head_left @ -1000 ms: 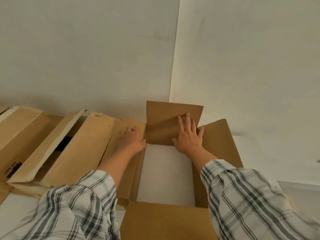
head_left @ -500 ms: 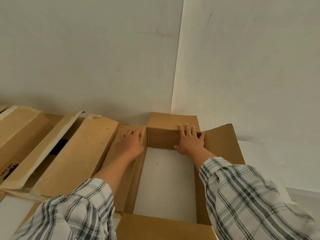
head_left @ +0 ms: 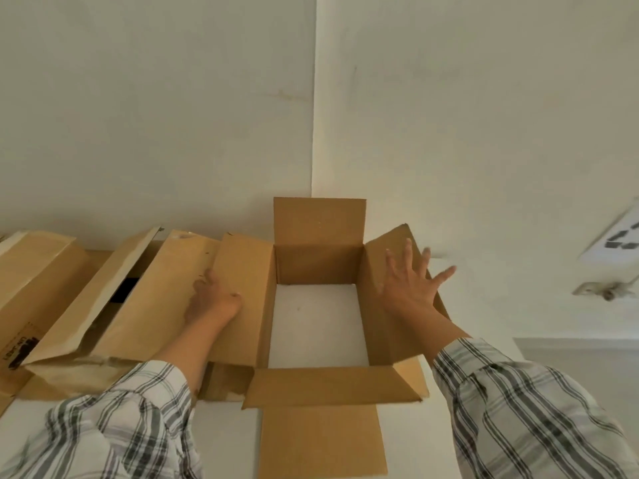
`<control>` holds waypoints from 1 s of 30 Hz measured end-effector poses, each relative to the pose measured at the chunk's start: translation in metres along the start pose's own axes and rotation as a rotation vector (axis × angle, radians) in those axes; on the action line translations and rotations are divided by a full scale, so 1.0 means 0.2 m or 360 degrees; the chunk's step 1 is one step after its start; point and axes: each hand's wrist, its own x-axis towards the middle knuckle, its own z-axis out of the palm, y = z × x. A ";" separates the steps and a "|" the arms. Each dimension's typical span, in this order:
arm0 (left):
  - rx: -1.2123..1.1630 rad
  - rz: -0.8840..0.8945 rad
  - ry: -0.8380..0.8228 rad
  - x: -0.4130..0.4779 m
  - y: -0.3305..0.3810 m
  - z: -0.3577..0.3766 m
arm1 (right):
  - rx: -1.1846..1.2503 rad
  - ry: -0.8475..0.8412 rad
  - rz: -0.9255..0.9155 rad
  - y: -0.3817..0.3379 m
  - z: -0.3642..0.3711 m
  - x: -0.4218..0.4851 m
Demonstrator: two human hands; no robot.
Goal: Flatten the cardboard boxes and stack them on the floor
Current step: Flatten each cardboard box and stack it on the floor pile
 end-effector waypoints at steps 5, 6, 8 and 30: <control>-0.0343 -0.0107 0.0160 -0.14 0.06 -0.11 | 0.0337 -0.0131 0.0293 0.21 -0.02 -0.24; -0.0363 -0.0069 0.0181 -0.18 0.08 -0.12 | 0.0391 -0.0159 0.0305 0.24 -0.02 -0.29; -0.0389 0.0022 0.0237 -0.25 0.11 -0.14 | 0.0463 -0.0161 0.0255 0.28 -0.02 -0.36; -0.0038 0.0742 -0.0580 -1.25 1.14 0.03 | 0.1439 -0.0126 0.0155 1.02 -0.05 -0.17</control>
